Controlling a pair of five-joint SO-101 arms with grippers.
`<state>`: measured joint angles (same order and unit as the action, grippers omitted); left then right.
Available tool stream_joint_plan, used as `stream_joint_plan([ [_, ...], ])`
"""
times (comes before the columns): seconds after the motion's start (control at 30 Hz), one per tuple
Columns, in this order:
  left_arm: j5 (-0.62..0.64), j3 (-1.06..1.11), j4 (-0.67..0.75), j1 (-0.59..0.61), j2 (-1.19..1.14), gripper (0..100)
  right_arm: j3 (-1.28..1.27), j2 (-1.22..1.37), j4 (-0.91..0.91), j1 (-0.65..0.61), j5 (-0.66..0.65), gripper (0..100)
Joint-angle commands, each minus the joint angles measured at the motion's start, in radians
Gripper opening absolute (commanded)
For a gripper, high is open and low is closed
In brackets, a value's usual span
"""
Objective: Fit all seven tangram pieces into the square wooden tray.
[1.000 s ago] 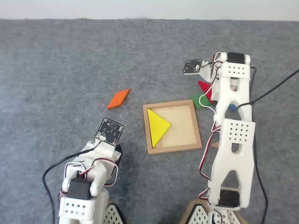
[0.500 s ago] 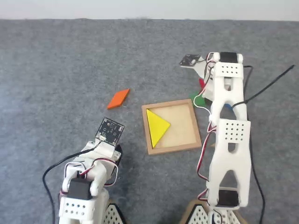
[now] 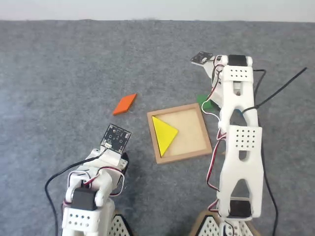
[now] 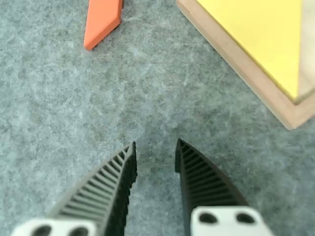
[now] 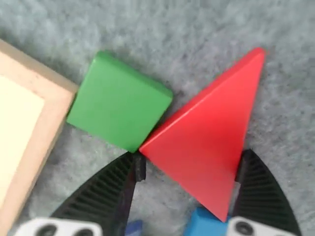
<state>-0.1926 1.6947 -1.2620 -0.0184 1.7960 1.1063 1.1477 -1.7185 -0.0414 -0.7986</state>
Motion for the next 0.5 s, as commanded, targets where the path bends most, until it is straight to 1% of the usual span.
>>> stream_joint_plan([
  [0.0, 0.008, -0.012, -0.003, 0.002, 0.021, 12, 0.075, -0.062, -0.07, 0.024, 0.046, 27.4],
  [0.1, 0.008, -0.012, -0.003, 0.002, 0.021, 12, 0.112, -0.099, -0.073, 0.039, 0.1, 27.4],
  [0.3, 0.008, -0.012, -0.003, 0.002, 0.021, 12, 0.112, -0.171, -0.076, 0.045, 0.12, 27.4],
  [0.47, 0.008, -0.012, -0.003, 0.002, 0.021, 12, 0.11, -0.229, -0.076, 0.041, 0.186, 27.4],
])
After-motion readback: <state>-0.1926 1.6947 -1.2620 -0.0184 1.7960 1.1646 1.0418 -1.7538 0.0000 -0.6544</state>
